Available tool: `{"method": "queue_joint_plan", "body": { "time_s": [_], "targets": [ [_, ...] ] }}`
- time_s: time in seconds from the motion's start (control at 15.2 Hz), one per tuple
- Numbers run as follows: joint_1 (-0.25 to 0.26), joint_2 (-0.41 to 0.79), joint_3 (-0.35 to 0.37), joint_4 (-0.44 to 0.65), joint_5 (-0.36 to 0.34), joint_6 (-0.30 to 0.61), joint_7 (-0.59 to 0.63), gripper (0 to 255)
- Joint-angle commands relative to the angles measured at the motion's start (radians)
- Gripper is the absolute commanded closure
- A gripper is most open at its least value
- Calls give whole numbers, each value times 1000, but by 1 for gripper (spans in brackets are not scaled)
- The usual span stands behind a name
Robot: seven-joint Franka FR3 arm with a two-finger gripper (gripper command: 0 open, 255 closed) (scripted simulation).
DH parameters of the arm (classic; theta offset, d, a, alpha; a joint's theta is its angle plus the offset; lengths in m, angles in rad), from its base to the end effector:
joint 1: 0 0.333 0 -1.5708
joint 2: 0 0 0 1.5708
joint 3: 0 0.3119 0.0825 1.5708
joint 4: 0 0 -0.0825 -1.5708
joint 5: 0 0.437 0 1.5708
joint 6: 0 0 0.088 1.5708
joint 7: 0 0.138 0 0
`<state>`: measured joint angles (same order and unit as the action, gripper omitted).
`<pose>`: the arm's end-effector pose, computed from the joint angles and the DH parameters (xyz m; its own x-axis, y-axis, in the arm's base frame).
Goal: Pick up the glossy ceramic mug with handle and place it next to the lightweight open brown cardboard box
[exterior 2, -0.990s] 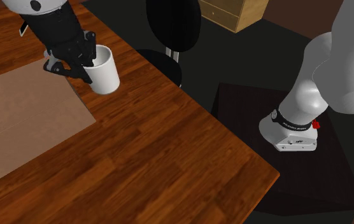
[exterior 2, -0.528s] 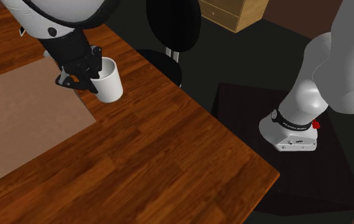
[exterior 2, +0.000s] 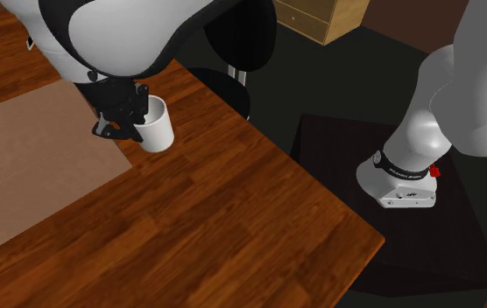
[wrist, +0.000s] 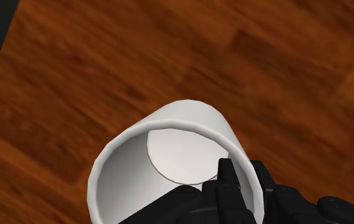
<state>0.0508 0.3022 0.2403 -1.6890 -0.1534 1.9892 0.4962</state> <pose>0.6696 0.1758 0.3706 0.9876 -0.1521 0.0386 -0.1542 -0.9863 0.0583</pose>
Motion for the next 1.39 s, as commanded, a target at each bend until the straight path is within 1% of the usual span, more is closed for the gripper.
{"method": "queue_joint_plan", "body": {
  "time_s": [0.0, 0.66, 1.19, 1.25, 1.32],
  "targets": [
    [-1, 8, -2, -17, -3, 26, 2, 255],
    [2, 56, -9, -86, -23, 141, 21, 255],
    [2, 57, -9, -87, -24, 143, 21, 255],
    [2, 57, -9, -87, -24, 143, 21, 0],
    [2, 57, -9, -87, -24, 143, 21, 0]
  ]
}}
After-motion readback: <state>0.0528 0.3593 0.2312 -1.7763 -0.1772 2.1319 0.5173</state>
